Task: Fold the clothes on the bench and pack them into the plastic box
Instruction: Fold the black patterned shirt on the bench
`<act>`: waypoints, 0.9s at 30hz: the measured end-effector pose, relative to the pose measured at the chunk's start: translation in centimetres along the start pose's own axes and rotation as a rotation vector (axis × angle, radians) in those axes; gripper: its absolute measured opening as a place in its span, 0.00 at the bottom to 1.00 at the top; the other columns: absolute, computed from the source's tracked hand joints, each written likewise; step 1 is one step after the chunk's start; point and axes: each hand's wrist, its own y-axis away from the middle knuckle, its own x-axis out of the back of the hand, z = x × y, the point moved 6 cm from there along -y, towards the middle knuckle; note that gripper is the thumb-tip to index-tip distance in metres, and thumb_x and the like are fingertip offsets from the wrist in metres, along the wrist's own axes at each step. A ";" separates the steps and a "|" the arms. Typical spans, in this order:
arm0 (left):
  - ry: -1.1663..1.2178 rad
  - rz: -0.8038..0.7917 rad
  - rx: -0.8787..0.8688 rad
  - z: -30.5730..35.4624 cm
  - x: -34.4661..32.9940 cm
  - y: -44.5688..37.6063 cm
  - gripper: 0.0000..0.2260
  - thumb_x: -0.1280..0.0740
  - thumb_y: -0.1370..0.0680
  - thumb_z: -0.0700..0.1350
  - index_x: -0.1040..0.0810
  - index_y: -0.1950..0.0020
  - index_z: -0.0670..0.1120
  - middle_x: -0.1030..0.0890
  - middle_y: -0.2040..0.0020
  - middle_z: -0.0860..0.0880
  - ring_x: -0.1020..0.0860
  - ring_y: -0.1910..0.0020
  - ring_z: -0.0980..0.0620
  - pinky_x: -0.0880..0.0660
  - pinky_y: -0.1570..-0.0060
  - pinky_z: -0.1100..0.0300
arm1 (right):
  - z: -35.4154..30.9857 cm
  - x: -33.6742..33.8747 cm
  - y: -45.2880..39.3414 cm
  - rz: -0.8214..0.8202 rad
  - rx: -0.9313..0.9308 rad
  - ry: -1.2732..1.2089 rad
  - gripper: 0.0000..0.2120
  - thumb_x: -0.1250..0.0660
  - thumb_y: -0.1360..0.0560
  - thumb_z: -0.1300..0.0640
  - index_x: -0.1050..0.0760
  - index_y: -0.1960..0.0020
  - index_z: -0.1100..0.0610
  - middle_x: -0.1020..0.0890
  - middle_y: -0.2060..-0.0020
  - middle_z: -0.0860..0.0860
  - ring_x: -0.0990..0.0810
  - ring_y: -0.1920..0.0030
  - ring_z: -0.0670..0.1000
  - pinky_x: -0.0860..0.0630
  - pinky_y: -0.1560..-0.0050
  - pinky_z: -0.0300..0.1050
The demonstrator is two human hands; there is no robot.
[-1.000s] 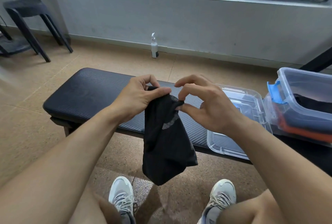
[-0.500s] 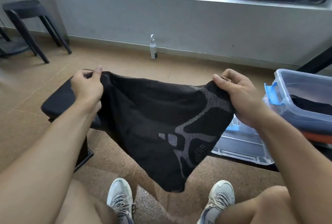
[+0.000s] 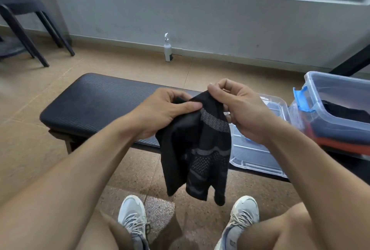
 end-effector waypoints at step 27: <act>0.199 0.599 -0.081 -1.9 7.1 -2.2 0.05 0.27 0.21 0.44 0.17 0.47 0.45 0.14 0.53 0.46 0.15 0.56 0.52 0.20 0.59 0.61 | -0.9 -0.1 1.8 -0.182 -0.058 -0.107 0.08 0.29 0.30 0.56 0.20 0.52 0.57 0.15 0.63 0.53 0.16 0.67 0.48 0.18 0.68 0.40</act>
